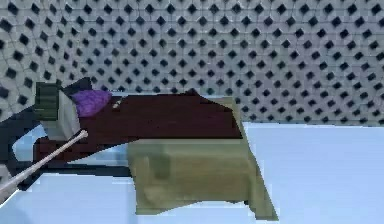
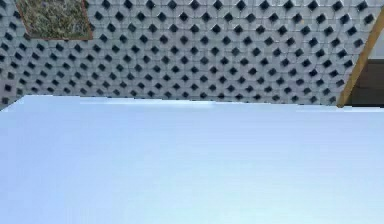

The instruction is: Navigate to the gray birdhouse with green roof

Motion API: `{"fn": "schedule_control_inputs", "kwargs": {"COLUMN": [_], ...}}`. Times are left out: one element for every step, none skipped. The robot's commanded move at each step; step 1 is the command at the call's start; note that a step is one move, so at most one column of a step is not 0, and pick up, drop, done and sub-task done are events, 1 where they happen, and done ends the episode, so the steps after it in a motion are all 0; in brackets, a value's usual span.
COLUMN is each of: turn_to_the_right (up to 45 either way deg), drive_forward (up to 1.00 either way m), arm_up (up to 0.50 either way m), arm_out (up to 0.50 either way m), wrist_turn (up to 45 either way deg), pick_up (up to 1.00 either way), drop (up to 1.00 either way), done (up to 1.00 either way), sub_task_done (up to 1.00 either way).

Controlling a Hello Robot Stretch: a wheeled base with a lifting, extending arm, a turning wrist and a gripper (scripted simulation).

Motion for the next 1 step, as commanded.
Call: {"fn": "schedule_control_inputs", "kwargs": {"turn_to_the_right": [0.0], "drive_forward": [0.55], "arm_up": [0.0], "arm_out": [0.0], "wrist_turn": [0.0], "pick_up": [0.0], "drop": [0.0], "done": [0.0], "sub_task_done": [0.0]}}
